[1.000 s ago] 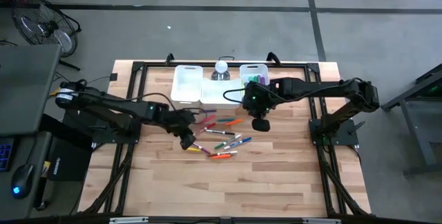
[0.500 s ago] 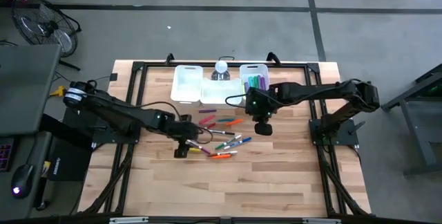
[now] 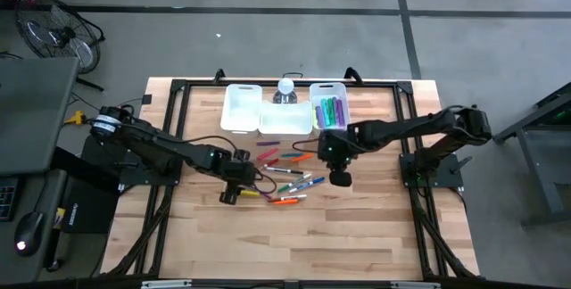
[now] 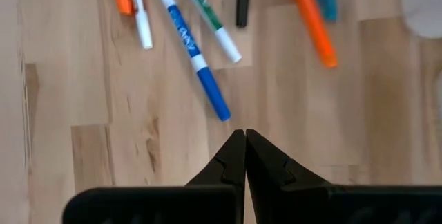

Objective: Pick & Place Markers
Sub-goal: Put the violet marker pen into the left white bin

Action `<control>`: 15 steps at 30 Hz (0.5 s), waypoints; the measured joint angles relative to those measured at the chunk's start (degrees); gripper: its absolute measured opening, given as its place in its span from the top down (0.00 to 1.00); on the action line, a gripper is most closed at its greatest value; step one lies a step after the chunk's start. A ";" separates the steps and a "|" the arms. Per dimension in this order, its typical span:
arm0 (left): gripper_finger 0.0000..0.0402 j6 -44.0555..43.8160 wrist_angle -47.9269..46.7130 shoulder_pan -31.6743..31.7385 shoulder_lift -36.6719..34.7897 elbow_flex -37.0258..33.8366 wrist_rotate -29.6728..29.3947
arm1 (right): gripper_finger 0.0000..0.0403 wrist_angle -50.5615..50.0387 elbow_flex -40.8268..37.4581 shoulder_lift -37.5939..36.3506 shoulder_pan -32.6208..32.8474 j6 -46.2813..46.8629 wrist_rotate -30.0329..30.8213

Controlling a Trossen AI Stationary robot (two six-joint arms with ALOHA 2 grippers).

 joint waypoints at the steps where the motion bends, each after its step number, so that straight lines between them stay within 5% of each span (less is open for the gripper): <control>1: 0.47 1.04 -0.13 0.00 0.05 0.00 0.03 | 1.00 0.68 -0.60 0.00 0.46 0.44 -0.01; 15: 0.53 11.00 0.30 0.00 0.05 0.00 0.28 | 1.00 4.45 -5.46 -0.02 3.91 5.78 0.78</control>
